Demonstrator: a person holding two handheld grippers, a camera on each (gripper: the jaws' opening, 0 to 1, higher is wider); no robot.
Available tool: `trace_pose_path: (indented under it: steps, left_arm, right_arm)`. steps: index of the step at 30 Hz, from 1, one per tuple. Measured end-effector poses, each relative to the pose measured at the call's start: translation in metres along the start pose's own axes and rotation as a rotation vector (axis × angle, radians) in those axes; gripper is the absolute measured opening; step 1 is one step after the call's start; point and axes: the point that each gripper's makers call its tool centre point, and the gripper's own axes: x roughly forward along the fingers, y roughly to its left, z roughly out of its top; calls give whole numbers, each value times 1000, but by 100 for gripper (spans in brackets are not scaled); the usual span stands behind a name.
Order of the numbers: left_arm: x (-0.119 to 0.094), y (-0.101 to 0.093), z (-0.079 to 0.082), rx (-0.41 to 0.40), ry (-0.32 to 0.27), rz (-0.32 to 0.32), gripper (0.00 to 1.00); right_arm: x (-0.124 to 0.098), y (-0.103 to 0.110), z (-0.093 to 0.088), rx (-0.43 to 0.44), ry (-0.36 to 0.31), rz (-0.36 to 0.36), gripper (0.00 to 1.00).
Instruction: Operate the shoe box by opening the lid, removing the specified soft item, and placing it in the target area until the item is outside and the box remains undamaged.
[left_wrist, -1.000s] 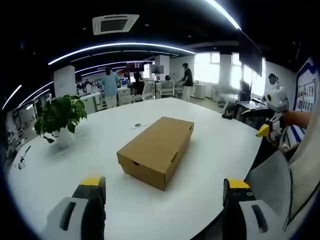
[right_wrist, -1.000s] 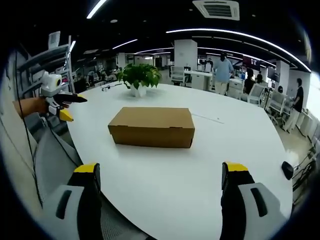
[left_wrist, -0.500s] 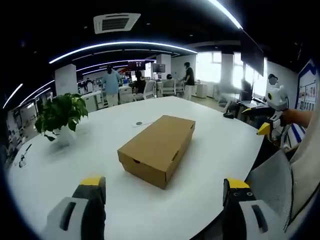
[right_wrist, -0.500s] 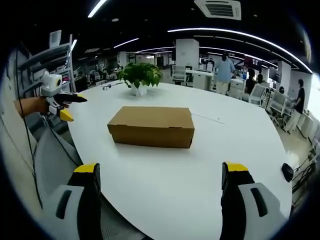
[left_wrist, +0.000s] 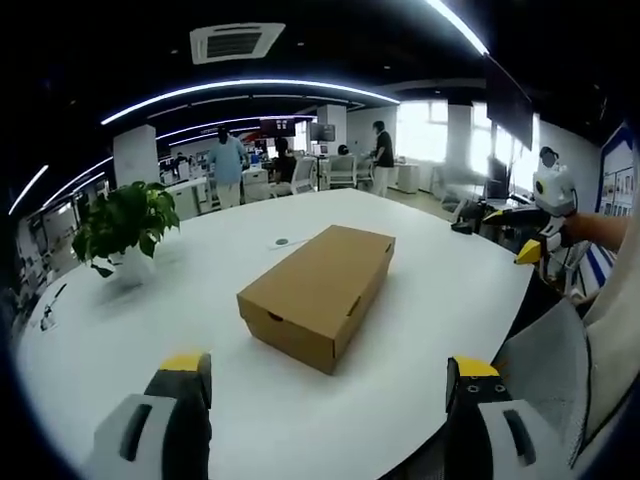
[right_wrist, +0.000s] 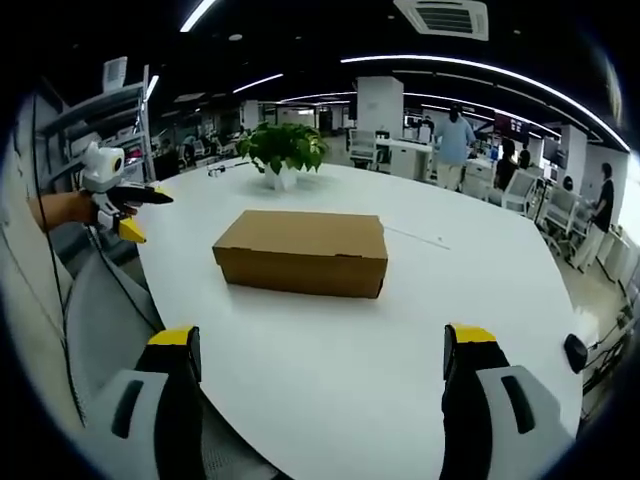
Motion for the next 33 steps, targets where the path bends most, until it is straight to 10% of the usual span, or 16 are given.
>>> trace_pose_path:
  steps: [33]
  left_arm:
    - [10,3,-1,-3,20,84,97]
  right_arm:
    - [41,-28,10,-155,56,166,90]
